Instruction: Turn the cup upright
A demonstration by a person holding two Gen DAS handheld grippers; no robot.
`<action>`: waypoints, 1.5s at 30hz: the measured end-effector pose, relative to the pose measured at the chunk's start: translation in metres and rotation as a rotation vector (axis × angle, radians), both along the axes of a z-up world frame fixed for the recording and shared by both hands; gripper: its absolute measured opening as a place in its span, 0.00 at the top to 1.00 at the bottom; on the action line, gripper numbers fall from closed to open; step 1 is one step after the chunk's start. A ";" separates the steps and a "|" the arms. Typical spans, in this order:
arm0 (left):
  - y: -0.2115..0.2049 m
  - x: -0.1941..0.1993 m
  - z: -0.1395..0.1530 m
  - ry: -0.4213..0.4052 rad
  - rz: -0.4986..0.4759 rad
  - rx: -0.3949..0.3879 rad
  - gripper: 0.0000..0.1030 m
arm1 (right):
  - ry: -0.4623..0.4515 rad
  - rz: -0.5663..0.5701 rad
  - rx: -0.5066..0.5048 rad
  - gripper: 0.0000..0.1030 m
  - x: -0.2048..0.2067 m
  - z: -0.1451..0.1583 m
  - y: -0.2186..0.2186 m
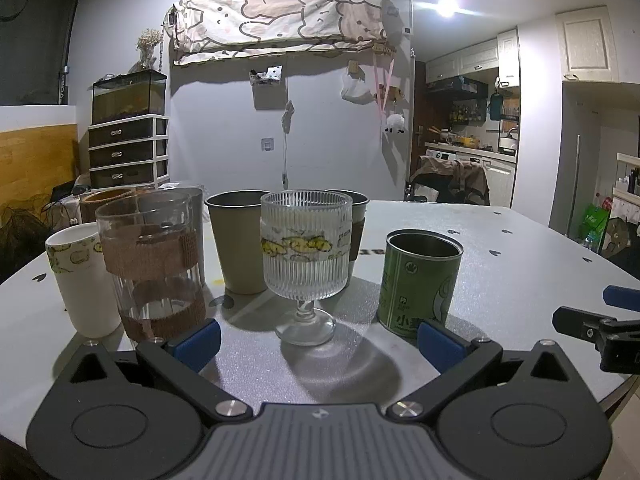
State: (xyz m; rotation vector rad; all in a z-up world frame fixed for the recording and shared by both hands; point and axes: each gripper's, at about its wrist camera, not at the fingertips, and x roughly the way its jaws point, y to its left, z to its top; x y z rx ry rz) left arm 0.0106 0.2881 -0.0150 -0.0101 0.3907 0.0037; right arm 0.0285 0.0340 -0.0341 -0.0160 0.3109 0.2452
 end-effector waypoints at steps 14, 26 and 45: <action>0.000 0.000 0.000 0.000 0.000 0.001 0.00 | 0.001 0.004 -0.003 0.01 0.000 0.000 0.002; 0.000 0.000 0.000 0.003 0.000 0.002 0.00 | -0.001 0.011 -0.003 0.01 0.000 0.000 0.003; 0.000 0.000 -0.001 0.003 0.001 0.004 0.00 | -0.002 0.011 -0.003 0.01 0.000 0.001 0.003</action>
